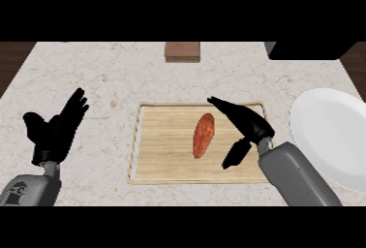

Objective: Pick the sweet potato from the tray and place it in the plate

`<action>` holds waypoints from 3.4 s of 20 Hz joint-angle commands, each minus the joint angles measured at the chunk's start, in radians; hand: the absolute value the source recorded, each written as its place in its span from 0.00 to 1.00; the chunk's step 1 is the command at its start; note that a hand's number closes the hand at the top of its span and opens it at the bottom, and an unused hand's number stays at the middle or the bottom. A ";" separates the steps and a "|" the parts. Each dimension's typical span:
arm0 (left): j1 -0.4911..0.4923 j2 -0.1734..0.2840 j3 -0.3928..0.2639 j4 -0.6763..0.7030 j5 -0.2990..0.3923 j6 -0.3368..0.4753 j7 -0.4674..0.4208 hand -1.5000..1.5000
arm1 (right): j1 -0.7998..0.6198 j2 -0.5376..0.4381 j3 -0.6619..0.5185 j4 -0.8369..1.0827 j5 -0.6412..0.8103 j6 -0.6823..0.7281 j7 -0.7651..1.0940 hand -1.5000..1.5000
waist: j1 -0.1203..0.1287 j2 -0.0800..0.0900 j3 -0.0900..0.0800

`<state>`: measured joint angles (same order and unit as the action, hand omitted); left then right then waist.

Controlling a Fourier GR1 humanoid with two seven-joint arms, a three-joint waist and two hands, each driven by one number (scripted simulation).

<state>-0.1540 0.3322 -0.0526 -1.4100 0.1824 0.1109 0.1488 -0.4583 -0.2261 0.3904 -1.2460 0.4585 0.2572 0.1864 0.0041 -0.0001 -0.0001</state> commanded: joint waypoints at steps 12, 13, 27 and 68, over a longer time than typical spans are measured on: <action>-0.050 -0.058 0.073 0.027 -0.075 -0.051 0.035 0.50 | -0.017 0.135 -0.059 0.133 0.207 0.009 -0.015 0.00 | -0.003 0.000 0.000; 0.030 -0.092 0.031 0.010 -0.112 -0.031 -0.011 0.50 | 0.001 0.133 -0.047 0.104 0.213 0.025 -0.005 0.00 | -0.002 -0.001 0.000; -0.039 -0.122 0.057 0.021 -0.142 -0.028 0.033 0.50 | -0.156 0.200 -0.078 0.418 0.296 0.013 -0.241 1.00 | 0.005 0.003 0.001; -0.082 -0.105 0.120 0.008 -0.133 -0.074 0.071 0.50 | 0.528 -0.386 -0.659 -0.258 -0.200 -0.224 -0.699 1.00 | -0.001 0.002 0.001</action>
<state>-0.1708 0.2385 0.0688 -1.4109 0.0590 0.0199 0.1691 0.1618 -0.6124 -0.2417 -1.6675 0.2391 0.0269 -0.4704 -0.0028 0.0003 0.0001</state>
